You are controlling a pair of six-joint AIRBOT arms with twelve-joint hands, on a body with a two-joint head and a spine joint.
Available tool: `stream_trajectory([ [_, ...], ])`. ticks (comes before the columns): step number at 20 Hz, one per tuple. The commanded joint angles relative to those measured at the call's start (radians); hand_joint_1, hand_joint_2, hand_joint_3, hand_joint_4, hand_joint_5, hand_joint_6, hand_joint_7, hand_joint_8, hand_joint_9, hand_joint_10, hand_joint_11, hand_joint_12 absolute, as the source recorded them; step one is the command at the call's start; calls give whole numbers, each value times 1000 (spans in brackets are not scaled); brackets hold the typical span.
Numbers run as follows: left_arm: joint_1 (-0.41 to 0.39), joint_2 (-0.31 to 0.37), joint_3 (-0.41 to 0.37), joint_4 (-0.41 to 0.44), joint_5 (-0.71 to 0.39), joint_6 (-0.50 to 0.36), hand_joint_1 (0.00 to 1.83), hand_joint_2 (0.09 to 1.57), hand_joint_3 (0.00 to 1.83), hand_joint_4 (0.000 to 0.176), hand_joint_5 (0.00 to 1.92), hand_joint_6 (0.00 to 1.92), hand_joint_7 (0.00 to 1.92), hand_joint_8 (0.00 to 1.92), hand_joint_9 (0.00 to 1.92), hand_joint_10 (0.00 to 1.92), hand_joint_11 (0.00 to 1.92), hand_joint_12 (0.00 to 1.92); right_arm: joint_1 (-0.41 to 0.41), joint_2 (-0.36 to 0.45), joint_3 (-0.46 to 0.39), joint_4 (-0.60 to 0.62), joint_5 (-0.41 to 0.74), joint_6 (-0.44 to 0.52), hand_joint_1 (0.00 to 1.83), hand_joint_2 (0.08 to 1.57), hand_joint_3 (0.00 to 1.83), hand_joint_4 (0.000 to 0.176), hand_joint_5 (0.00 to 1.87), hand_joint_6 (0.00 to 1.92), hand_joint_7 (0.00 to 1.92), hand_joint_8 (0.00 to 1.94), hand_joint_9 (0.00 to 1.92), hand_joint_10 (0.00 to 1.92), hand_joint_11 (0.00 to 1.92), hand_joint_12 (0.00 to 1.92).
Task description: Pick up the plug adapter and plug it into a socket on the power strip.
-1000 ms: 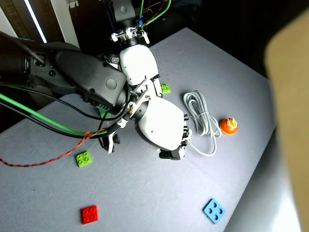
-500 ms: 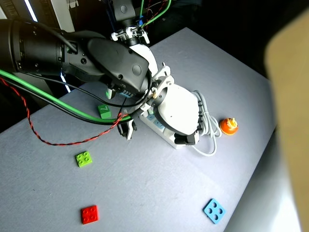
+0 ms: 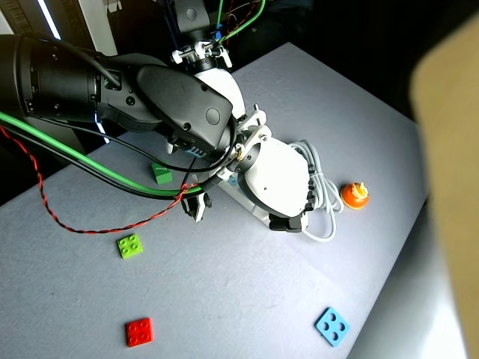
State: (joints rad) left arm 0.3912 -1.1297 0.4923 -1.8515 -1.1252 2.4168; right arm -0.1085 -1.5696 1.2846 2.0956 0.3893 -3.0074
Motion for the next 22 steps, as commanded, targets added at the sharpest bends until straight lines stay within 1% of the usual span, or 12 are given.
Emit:
stream_trajectory([
  [1, -4, 5, -6, 32, -7, -1, 4, 1222, 0, 0, 126, 2, 146, 2, 144, 4, 0, 406, 23, 1, 2, -26, -43, 6, 1239, 1162, 0, 0, 883, 941, 925, 1305, 798, 1203, 680, 1567],
  [3, -7, 5, -6, 32, -7, -1, 1, 1227, 1, 0, 143, 4, 170, 5, 161, 5, 0, 455, 18, -2, 2, -26, -38, 7, 1245, 1148, 0, 0, 928, 870, 940, 1283, 823, 1183, 704, 1537],
  [4, -7, 5, -6, 32, -7, -1, 1, 1227, 1, 0, 143, 4, 170, 5, 161, 5, 0, 455, 16, -3, 2, -26, -37, 7, 1245, 1148, 0, 0, 928, 870, 940, 1283, 823, 1183, 704, 1537],
  [5, -7, 5, -6, 32, -7, -1, 0, 1233, 1, 0, 125, 1, 140, 2, 127, 2, 0, 367, 12, -6, 4, -26, -33, 10, 1241, 1151, 1, 0, 917, 891, 931, 1295, 816, 1179, 693, 1556],
  [6, -7, 5, -6, 32, -7, -1, 4, 1229, 0, 0, 150, 3, 166, 3, 162, 5, 0, 439, 12, -10, 7, -26, -22, 13, 1243, 1154, 1, 0, 902, 909, 934, 1293, 817, 1178, 695, 1546],
  [8, -4, 6, -6, 32, -6, -1, 3, 1225, 0, 0, 133, 1, 163, 2, 160, 1, 0, 442, 11, -14, 10, -26, -20, 17, 1238, 1161, 1, 0, 895, 922, 915, 1321, 795, 1187, 664, 1567],
  [11, 2, 6, -6, 32, -5, -1, 0, 1232, 1, 0, 106, 2, 123, 2, 113, 2, 0, 332, 10, -18, 16, -26, -26, 24, 1242, 1161, 0, 0, 884, 935, 924, 1311, 812, 1194, 718, 1535],
  [13, 4, 6, -6, 32, -5, -1, 0, 1231, 0, 0, 118, 4, 140, 4, 132, 5, 0, 367, 10, -20, 21, -26, -26, 24, 1240, 1161, 0, 0, 897, 918, 917, 1322, 806, 1202, 702, 1549],
  [14, 5, 6, -6, 32, -5, -1, 9, 1232, 0, 0, 147, 6, 170, 6, 161, 7, 0, 436, 10, -21, 24, -26, -26, 27, 1244, 1155, 0, 0, 913, 889, 922, 1316, 800, 1201, 689, 1560],
  [19, 5, 6, -6, 32, -4, -1, 0, 1231, 0, 0, 147, 3, 164, 1, 160, 4, 0, 443, 5, -30, 41, -26, -38, 30, 1238, 1164, 2, 0, 882, 939, 912, 1330, 792, 1213, 675, 1580],
  [21, 7, 6, -6, 32, -4, -1, 0, 1240, 1, 0, 113, 2, 110, 1, 105, 1, 0, 311, 3, -34, 44, -26, -41, 31, 1238, 1158, 0, 0, 913, 901, 908, 1330, 788, 1212, 675, 1572],
  [22, 8, 7, -6, 32, -4, -1, 0, 1241, 1, 0, 110, 1, 107, 1, 102, 1, 0, 301, 3, -35, 45, -26, -42, 31, 1238, 1159, 1, 0, 914, 900, 906, 1333, 786, 1214, 674, 1573],
])
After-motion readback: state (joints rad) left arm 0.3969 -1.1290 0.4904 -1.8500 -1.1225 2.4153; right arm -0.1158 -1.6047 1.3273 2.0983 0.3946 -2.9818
